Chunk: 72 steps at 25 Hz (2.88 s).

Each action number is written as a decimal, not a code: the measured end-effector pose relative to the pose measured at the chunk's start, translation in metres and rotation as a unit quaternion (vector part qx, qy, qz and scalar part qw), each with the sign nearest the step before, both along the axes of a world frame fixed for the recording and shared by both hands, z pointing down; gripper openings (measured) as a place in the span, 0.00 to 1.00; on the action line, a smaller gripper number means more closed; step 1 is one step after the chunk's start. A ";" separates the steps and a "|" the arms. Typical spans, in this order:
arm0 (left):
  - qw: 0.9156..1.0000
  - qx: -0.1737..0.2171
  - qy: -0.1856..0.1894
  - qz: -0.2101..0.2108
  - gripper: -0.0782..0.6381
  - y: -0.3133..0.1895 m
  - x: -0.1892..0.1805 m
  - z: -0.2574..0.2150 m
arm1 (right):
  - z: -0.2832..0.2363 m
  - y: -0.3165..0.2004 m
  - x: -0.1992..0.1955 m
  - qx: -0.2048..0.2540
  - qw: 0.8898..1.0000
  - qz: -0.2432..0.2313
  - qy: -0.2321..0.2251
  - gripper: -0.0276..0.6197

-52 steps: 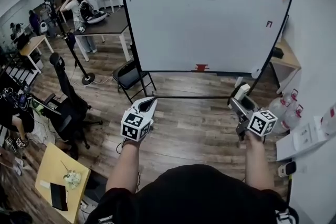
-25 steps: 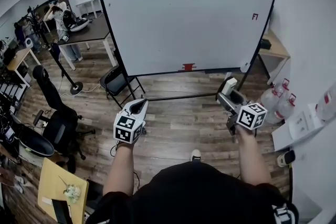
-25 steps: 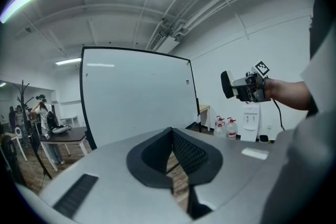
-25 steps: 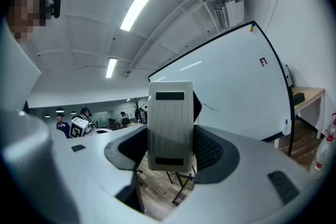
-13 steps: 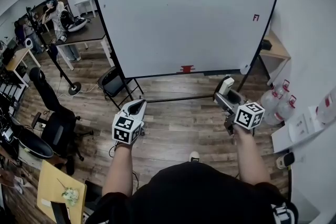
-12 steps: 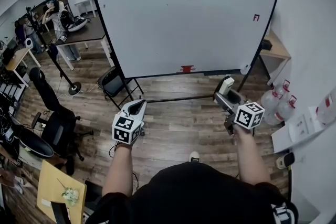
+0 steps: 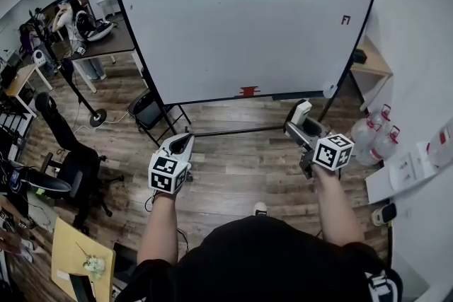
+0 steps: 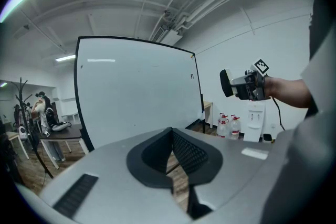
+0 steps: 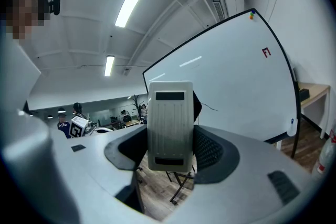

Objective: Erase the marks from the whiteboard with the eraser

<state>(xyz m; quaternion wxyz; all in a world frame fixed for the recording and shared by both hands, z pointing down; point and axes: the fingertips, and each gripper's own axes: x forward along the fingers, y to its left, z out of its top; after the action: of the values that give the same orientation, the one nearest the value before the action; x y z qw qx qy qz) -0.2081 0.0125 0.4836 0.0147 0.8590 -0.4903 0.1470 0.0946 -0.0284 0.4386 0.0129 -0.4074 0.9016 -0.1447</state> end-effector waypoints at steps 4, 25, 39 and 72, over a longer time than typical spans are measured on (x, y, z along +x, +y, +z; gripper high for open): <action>1.000 -0.005 -0.005 -0.001 0.12 -0.012 0.002 0.008 | 0.003 -0.012 0.004 -0.003 1.000 -0.001 0.002 0.43; 0.999 -0.027 -0.009 -0.015 0.12 -0.099 0.015 0.027 | 0.026 -0.109 0.014 -0.026 1.000 -0.014 0.006 0.43; 0.999 -0.030 -0.003 -0.039 0.13 -0.157 0.034 0.020 | 0.024 -0.181 0.026 -0.031 0.999 -0.039 0.011 0.43; 0.995 -0.018 -0.044 -0.086 0.13 -0.234 0.074 0.010 | 0.020 -0.277 0.053 -0.009 0.993 -0.111 0.040 0.43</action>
<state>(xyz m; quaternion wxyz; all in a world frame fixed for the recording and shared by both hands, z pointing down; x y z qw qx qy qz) -0.1337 -0.2217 0.4940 0.0215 0.8060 -0.5598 0.1914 0.1476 -0.3051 0.4587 -0.0428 -0.3104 0.9396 -0.1375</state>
